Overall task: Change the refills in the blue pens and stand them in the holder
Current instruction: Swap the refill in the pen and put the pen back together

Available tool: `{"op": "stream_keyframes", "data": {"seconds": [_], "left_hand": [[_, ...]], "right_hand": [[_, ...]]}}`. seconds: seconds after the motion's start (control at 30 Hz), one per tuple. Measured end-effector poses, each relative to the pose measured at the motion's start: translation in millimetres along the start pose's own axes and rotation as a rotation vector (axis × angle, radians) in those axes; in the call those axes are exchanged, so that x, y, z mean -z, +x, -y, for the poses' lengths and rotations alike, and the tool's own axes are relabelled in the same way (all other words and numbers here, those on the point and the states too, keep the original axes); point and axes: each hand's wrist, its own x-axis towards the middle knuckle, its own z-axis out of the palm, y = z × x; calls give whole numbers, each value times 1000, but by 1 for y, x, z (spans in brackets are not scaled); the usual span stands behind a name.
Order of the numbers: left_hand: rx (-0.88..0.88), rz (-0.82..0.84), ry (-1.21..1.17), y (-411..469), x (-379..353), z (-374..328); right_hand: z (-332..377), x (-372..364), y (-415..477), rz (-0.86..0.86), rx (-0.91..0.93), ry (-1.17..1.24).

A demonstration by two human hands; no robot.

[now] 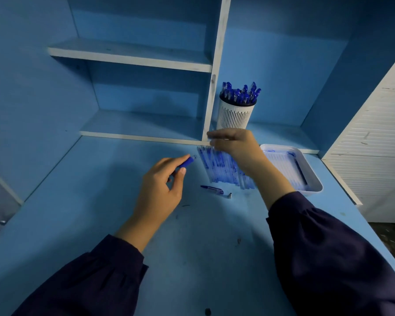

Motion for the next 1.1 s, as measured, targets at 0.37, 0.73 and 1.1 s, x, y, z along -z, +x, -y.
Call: {"op": "stream_keyframes", "data": {"seconds": [0.37, 0.73, 1.1], "left_hand": [[69, -55, 24, 18, 6, 28], [78, -13, 14, 18, 5, 26], [-17, 144, 11, 12, -2, 16]], "right_hand": [[-16, -29, 41, 156, 83, -513], [-21, -41, 40, 142, 143, -757], [-23, 6, 2, -118, 252, -684]]}}
